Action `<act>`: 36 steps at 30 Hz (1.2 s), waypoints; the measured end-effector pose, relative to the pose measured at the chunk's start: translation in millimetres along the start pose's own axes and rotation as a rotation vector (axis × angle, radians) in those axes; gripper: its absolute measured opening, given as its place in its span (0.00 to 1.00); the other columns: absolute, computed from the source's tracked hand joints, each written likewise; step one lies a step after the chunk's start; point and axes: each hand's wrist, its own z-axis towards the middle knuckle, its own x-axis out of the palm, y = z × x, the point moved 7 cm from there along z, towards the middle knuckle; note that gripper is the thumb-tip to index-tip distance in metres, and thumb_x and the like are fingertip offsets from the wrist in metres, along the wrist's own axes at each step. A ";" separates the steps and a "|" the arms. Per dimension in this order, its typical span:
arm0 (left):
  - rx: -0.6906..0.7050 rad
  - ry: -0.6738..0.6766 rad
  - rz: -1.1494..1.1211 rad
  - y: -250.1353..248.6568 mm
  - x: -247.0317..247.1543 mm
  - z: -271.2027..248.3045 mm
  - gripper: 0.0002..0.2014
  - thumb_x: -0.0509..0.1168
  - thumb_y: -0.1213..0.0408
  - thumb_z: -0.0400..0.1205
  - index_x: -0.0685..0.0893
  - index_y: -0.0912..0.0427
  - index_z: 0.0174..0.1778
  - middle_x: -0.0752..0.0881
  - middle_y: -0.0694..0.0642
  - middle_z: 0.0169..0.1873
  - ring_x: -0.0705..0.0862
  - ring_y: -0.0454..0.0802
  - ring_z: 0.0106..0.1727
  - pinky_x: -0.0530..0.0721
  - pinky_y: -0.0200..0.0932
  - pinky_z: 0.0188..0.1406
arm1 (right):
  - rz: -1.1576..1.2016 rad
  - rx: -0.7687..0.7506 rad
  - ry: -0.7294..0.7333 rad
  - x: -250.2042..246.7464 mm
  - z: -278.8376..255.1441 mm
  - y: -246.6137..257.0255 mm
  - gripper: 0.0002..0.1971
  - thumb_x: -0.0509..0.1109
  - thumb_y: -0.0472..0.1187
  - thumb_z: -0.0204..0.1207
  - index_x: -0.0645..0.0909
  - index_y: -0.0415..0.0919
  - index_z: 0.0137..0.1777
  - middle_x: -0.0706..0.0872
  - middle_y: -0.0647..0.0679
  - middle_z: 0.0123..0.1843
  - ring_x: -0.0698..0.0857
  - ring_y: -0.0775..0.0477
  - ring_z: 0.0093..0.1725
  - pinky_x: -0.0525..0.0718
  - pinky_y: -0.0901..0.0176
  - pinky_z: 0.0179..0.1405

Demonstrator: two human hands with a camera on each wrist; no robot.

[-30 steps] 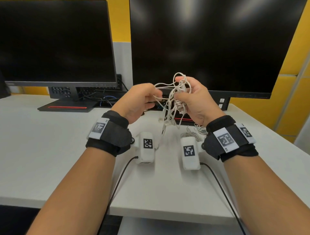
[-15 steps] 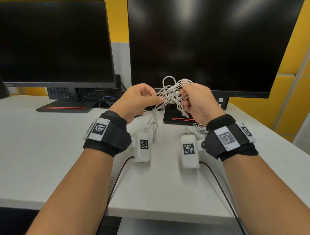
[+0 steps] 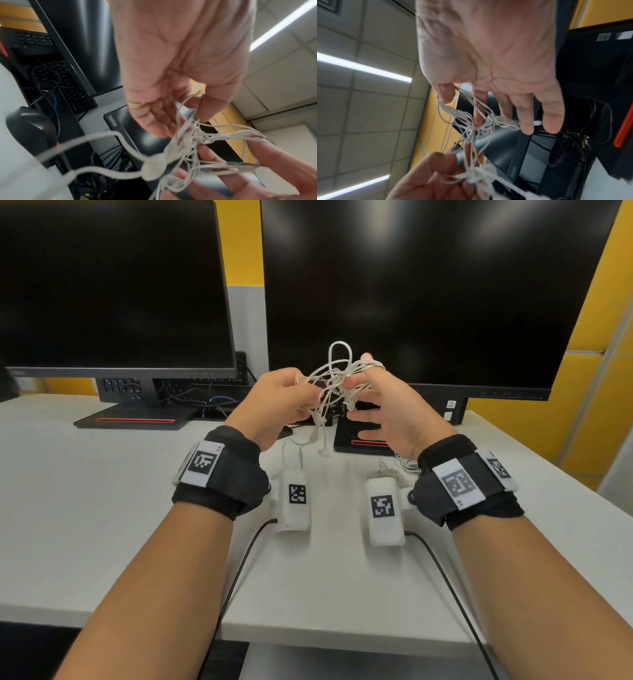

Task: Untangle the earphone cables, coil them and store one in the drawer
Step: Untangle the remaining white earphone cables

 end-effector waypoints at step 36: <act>-0.038 0.185 -0.022 -4.2 21.7 -11.4 0.23 0.51 0.42 0.86 0.87 0.52 0.57 0.86 0.49 0.62 0.80 0.46 0.66 0.72 0.56 0.69 | 0.173 0.055 0.162 3.6 3.3 -8.1 0.40 0.41 0.69 0.83 0.84 0.42 0.67 0.88 0.44 0.63 0.83 0.39 0.66 0.73 0.31 0.72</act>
